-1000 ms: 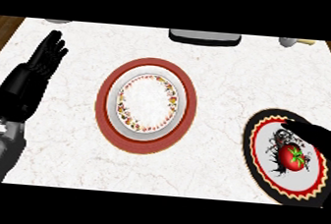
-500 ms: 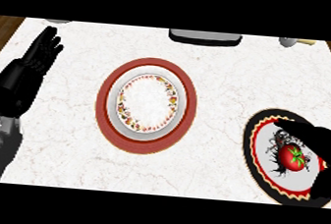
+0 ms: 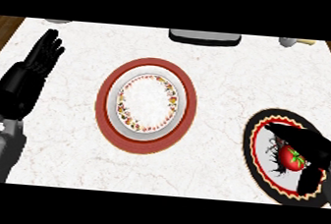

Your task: Pick the tomato from the plate and place it in the plate

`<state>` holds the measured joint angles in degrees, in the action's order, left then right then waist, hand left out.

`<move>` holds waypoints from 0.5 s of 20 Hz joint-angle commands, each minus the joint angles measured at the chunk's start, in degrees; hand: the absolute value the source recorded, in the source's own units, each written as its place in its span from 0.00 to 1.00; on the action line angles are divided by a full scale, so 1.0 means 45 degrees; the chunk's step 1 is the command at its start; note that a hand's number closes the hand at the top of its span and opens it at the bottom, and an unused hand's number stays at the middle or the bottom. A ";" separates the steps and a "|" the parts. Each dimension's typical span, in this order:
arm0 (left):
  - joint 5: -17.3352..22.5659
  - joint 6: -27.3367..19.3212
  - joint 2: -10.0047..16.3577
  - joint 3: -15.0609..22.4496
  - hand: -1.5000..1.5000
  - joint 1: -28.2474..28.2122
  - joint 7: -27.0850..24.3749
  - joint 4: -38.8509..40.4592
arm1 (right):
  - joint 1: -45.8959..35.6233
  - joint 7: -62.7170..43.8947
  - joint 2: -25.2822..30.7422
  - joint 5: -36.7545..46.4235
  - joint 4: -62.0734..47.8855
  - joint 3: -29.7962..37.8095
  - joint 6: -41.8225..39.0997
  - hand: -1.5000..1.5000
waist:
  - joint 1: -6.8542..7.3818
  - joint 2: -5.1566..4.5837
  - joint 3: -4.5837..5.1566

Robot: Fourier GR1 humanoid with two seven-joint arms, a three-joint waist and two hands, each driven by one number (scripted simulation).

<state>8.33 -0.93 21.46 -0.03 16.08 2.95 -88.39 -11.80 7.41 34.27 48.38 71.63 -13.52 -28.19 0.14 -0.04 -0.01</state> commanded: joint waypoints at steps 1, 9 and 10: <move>0.0108 0.0210 0.0028 -0.0408 0.50 0.0453 0.0866 -0.0421 | -0.0311 0.0198 -0.0417 0.1241 -0.1086 -0.0288 0.0737 0.00 | 0.0019 0.0003 -0.0003; -0.0207 -0.0026 -0.0323 -0.0226 0.50 -0.0442 0.0391 -0.0659 | 0.0590 -0.1046 -0.1351 0.0738 -0.0319 0.1743 0.3995 1.00 | -0.0230 0.0067 0.0009; 0.0022 0.0112 -0.0014 -0.0518 0.50 -0.0665 0.0510 -0.0951 | 0.1068 -0.1966 -0.1440 0.0810 -0.0536 0.2210 0.4417 1.00 | -0.0285 0.0117 0.0011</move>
<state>7.79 -0.38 20.84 -1.15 14.16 4.65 -91.38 -10.60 8.06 29.88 51.33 68.89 -7.99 -13.16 -0.36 0.45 0.51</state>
